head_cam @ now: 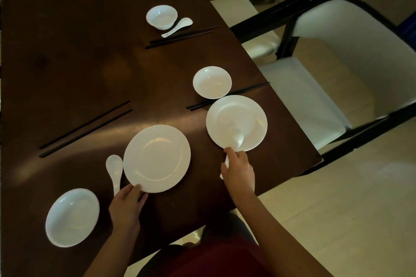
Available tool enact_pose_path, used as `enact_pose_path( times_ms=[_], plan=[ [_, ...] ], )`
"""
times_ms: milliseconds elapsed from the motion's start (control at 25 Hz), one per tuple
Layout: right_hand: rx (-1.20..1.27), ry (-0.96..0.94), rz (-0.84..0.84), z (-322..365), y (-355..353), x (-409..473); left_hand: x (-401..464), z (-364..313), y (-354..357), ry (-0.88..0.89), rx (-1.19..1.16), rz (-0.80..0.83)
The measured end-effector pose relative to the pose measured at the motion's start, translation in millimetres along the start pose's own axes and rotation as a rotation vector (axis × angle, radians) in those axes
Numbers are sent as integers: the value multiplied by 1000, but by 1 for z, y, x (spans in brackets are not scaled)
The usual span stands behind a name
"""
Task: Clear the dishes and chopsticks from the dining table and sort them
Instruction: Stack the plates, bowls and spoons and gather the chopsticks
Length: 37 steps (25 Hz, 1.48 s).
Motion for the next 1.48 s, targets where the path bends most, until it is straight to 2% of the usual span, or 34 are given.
enact_pose_path(
  times_ms=[160, 320, 440, 640, 800, 920, 1040, 1120, 1240, 1400, 1480],
  plan=[
    [-26, 51, -29, -26, -17, -4, 1, 0, -1, -4, 5, 13],
    [49, 220, -151, -74, -46, 9, 0, -2, -1, 14, 40, 31],
    [-42, 304, -118, -87, -55, 28, -3, -1, -2, 61, 128, 87],
    [-306, 188, -1, -84, -58, 46, -4, -2, -5, 89, 199, 99],
    [-389, 179, 37, -85, -63, 46, 1, 1, -5, 10, 46, 18],
    [-264, 168, -83, -78, -70, 47, 4, 4, -6, -11, 20, 17],
    [102, 129, -180, -66, -82, 72, 7, 5, -7, -23, 6, 15],
    [163, 153, -75, -62, -85, 105, 9, 5, -8, -22, 19, 3],
    [71, 205, 154, -55, -84, 144, 9, 5, -9, -25, 26, 10],
    [77, 186, 194, -45, -79, 161, 9, 5, -10, -23, 75, 53],
    [188, 242, 248, -42, -78, 162, 8, 6, -10, -9, 94, 87]
  ],
)
Point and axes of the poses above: each hand's wrist, its own x-axis towards the middle knuckle, its own y-axis out of the palm, z = x × y, the point moved 3 cm from there along x, towards the middle knuckle, and after that the axes turned 5 degrees about y, right-handed, at the moved point
